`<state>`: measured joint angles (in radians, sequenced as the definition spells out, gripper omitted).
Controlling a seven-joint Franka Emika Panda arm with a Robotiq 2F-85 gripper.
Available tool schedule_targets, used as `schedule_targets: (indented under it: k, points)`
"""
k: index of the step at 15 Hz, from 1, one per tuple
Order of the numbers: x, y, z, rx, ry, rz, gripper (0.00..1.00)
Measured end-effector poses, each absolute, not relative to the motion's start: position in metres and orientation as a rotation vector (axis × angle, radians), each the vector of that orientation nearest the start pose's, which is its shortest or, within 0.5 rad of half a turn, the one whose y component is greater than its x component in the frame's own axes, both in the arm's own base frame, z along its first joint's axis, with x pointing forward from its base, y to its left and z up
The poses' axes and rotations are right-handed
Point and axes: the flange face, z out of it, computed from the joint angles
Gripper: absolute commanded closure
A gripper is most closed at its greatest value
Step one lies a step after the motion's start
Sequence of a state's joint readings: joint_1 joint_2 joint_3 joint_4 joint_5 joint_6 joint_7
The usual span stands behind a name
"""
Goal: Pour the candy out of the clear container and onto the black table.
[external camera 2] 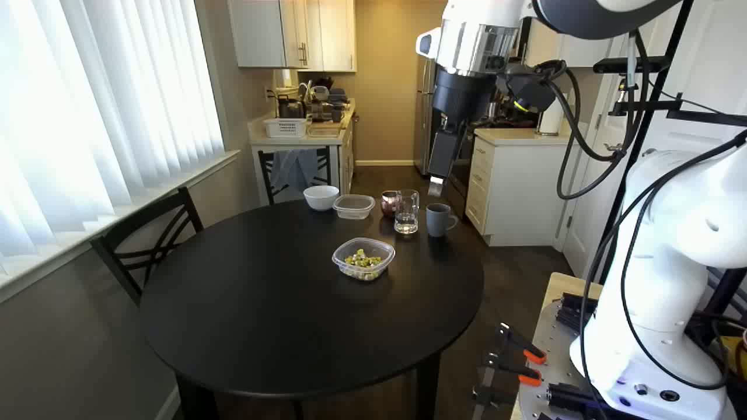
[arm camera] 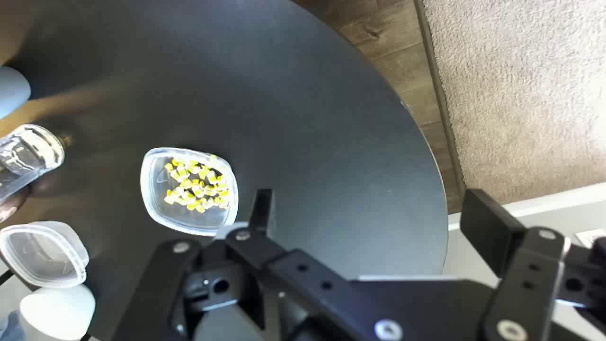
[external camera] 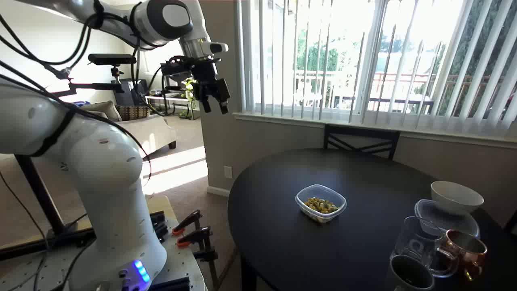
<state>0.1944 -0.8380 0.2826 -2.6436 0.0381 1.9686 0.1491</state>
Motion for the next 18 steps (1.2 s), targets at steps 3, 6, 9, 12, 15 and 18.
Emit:
schedule_targets:
  k: [3,6,9,12,15,18]
  points:
    - [0.283,0.155,0.495,-3.232,-0.390,-0.301,0.00]
    - [0.283,0.155,0.495,-3.232,-0.390,-0.301,0.00]
    - [0.286,0.153,0.500,-3.255,-0.407,-0.325,0.00]
    - [0.310,0.139,0.528,-3.334,-0.470,-0.416,0.00]
    - [0.351,0.120,0.545,-3.400,-0.583,-0.447,0.00]
    - [0.405,0.109,0.520,-3.358,-0.765,-0.355,0.00]
